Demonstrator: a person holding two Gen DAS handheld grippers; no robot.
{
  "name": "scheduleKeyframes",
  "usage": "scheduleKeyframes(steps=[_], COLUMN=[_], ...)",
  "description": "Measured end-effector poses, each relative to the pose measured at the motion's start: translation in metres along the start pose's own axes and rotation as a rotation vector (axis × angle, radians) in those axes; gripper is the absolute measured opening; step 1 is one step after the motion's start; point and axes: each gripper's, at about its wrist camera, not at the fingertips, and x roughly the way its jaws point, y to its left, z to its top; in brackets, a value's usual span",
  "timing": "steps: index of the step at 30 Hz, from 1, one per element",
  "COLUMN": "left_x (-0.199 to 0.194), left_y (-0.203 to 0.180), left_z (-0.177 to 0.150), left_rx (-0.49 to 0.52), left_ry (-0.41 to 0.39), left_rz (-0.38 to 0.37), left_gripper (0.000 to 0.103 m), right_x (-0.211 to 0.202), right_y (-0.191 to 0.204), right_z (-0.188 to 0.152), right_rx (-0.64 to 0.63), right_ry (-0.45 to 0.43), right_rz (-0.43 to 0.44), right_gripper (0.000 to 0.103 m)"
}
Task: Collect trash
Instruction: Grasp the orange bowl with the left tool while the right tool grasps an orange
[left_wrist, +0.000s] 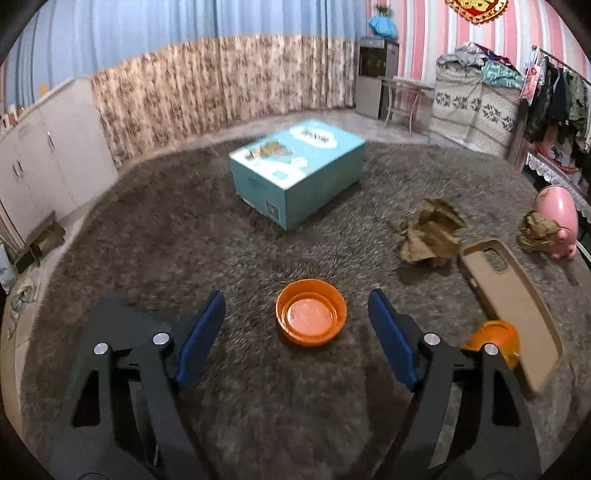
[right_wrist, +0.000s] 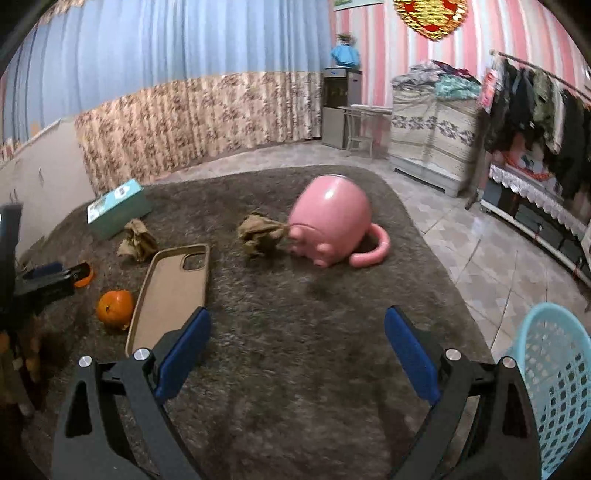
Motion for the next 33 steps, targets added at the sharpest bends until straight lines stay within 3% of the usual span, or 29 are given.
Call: scheduleKeyframes(steps=[2, 6, 11, 18, 30, 33], left_x=[0.013, 0.016, 0.010, -0.025, -0.080, -0.081], left_y=[-0.001, -0.001, 0.005, 0.011, 0.067, 0.082], left_z=[0.002, 0.002, 0.001, -0.003, -0.032, -0.040], left_rx=[0.009, 0.001, -0.019, 0.016, -0.009, -0.021], left_ry=[0.050, 0.053, 0.030, -0.050, -0.104, -0.097], left_rz=[-0.027, -0.044, -0.064, -0.033, 0.013, 0.029], left_gripper=[0.055, 0.039, 0.039, 0.039, 0.039, 0.039], right_x=[0.007, 0.023, 0.030, 0.026, 0.030, 0.038], right_y=[0.012, 0.030, 0.045, 0.049, 0.138, 0.160], right_z=[0.000, -0.003, -0.006, -0.003, 0.004, -0.003], right_rx=[-0.029, -0.064, -0.100, -0.088, -0.248, -0.307], right_ry=[0.012, 0.054, 0.069, 0.061, 0.061, 0.093], right_rz=[0.010, 0.033, 0.035, 0.068, 0.201, 0.207], right_gripper=[0.093, 0.092, 0.091, 0.091, 0.091, 0.068])
